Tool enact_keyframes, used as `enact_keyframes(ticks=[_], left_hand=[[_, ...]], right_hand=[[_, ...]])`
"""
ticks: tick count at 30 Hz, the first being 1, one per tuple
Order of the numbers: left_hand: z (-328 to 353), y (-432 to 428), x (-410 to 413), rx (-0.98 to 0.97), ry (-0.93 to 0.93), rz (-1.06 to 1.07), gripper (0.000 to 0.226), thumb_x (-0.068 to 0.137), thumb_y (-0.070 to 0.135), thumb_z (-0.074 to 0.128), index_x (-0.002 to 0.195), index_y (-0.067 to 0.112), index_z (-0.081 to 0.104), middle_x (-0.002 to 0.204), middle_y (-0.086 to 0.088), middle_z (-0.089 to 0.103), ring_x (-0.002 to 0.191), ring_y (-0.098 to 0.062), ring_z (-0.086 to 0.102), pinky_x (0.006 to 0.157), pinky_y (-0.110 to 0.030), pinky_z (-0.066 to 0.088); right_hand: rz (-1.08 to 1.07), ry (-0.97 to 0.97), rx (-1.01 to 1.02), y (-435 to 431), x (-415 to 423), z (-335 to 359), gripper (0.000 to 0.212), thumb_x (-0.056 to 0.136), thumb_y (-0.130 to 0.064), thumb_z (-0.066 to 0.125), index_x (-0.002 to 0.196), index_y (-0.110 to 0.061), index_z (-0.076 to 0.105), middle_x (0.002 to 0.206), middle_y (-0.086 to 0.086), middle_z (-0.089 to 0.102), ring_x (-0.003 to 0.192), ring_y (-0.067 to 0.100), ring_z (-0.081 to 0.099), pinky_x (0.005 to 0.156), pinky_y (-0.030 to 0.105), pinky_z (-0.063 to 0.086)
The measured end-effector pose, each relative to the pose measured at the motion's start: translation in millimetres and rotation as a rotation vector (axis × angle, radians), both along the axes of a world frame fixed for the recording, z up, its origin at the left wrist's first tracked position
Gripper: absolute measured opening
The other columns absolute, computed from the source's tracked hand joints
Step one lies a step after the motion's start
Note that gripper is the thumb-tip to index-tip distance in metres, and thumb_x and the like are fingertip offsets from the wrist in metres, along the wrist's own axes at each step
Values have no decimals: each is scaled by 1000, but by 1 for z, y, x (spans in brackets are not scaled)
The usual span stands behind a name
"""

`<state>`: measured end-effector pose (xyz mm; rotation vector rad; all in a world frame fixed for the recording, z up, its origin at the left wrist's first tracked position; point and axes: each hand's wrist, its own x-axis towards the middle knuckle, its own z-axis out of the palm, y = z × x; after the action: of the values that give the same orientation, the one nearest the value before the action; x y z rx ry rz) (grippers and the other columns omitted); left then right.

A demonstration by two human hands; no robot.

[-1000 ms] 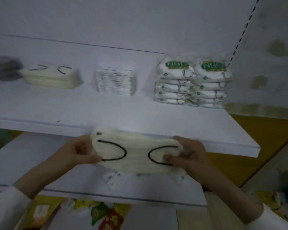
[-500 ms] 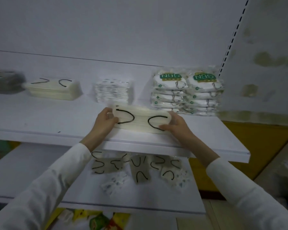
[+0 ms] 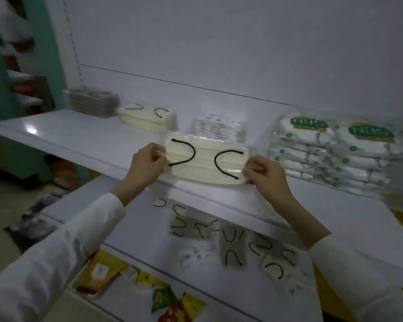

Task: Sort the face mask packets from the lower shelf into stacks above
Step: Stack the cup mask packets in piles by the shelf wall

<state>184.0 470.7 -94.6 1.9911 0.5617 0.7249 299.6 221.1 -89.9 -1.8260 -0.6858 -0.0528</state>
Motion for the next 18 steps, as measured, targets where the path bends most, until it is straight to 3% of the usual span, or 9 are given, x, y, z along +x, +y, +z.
enact_keyframes(ticks=[4,9,11,15,18], left_hand=[[-3,49,-61,44,15,148,18,89,7,53,106,9,60,92,-12,67,84,-28,65,79,-40,56],[-2,110,-119,80,-5,310,17,86,5,58,100,9,65,81,-5,64,72,-17,62,73,-34,56],[-5,137,-135,94,2,354,19,86,6,60,103,8,66,89,-7,66,81,-18,63,77,-32,55],[-11,198,-158,60,-10,353,20,86,8,63,106,8,65,98,-9,66,91,-25,65,83,-42,56],[-9,246,-169,96,-40,339,17,85,8,64,102,8,66,94,-5,66,88,-21,63,79,-33,55]], right_hand=[[129,5,-20,71,-21,-3,16,82,2,63,82,-14,66,65,-2,61,62,5,60,70,25,57],[207,7,-33,152,-54,-5,25,82,0,64,77,-25,64,71,-4,65,68,8,62,68,20,54],[221,6,-31,182,-66,-6,25,80,-1,65,78,-26,64,72,-4,66,70,10,63,73,29,57],[213,-8,-38,241,-88,-6,26,80,-3,65,75,-29,64,71,-5,66,72,14,64,81,42,57],[170,-11,-31,284,-101,-4,27,78,-3,64,73,-29,64,56,-16,61,65,11,62,79,44,57]])
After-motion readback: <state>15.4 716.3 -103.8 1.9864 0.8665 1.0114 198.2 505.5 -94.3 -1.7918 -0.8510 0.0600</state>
